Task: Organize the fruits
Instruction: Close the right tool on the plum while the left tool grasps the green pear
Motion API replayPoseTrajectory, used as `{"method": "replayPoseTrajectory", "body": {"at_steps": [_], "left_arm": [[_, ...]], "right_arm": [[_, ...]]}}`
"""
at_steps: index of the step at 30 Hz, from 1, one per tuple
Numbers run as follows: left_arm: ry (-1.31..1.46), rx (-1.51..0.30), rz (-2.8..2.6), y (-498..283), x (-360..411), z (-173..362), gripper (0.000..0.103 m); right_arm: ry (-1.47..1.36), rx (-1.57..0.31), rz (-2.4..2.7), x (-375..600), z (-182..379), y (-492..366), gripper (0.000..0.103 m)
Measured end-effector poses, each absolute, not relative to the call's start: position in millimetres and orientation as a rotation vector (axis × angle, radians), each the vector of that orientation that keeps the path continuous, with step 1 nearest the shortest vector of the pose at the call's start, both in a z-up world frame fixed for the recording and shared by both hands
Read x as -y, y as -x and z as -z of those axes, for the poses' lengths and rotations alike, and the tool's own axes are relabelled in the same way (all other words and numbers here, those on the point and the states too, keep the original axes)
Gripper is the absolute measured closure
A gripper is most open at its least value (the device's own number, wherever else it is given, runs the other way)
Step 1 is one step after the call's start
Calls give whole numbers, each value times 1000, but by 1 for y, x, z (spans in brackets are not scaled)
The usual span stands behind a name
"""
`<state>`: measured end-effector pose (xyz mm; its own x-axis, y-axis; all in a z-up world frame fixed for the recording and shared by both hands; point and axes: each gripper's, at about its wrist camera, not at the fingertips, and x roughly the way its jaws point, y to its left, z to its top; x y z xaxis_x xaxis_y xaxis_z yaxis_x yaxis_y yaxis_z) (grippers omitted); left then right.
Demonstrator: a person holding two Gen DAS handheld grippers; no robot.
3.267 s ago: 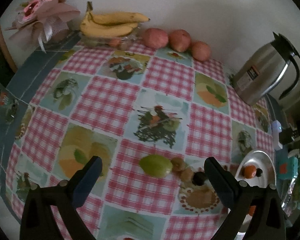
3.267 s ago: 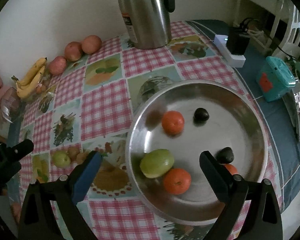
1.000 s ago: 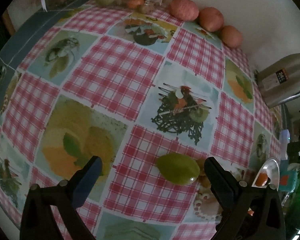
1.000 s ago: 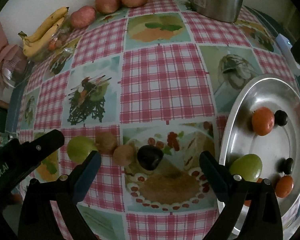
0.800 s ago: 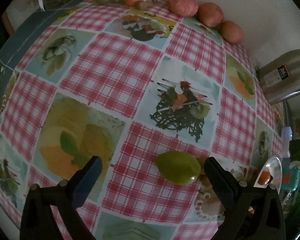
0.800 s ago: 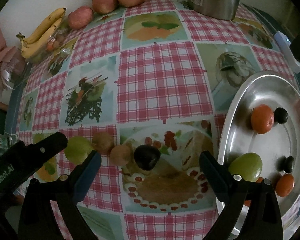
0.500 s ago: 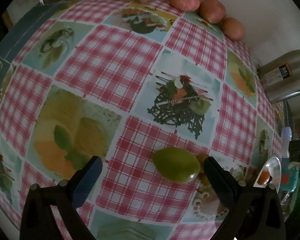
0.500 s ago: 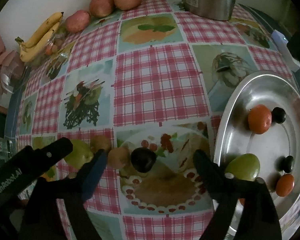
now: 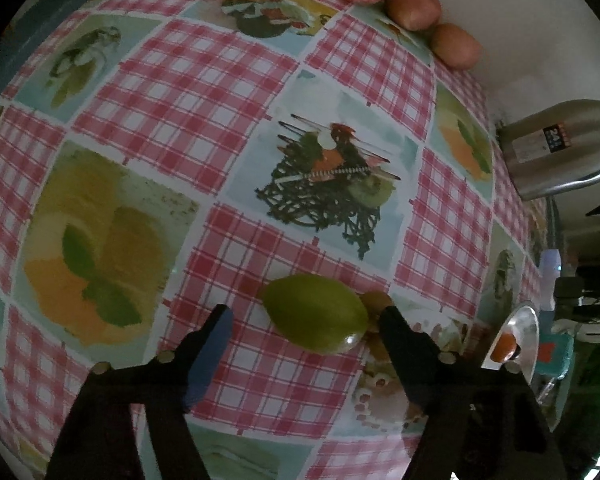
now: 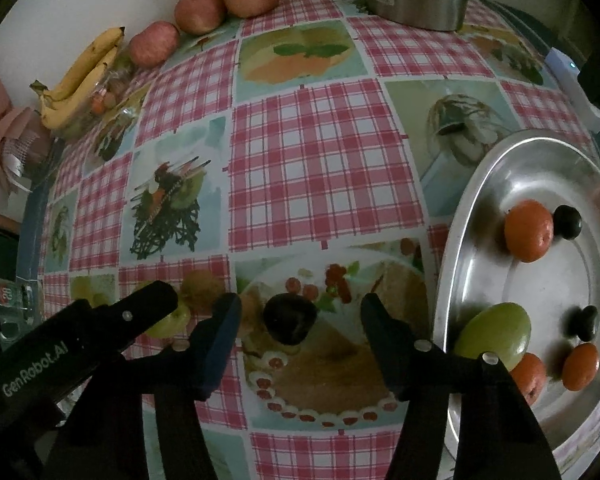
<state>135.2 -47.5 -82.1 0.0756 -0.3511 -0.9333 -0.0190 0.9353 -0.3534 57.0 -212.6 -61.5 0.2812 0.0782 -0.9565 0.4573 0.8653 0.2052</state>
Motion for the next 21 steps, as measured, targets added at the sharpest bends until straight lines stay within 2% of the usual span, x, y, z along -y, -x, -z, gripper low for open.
{"method": "replayPoseTrajectory", "body": {"at_steps": [4,6,11,21], "left_arm": [[331,-1486,273,-134,48,82,39],[345,-1487,278,-135,49,84,48],[377,-1487,277,-134,46,86,48],[427,-1464,185,-138,15,83,48]], "right_arm": [[-514,-1271,259,214,61,-57,48],[-510,-1271,259,213,61,-58,49],[-519,-1271,258,214,62,-58,51],[-538,-1274,257,215,63,-57,63]]}}
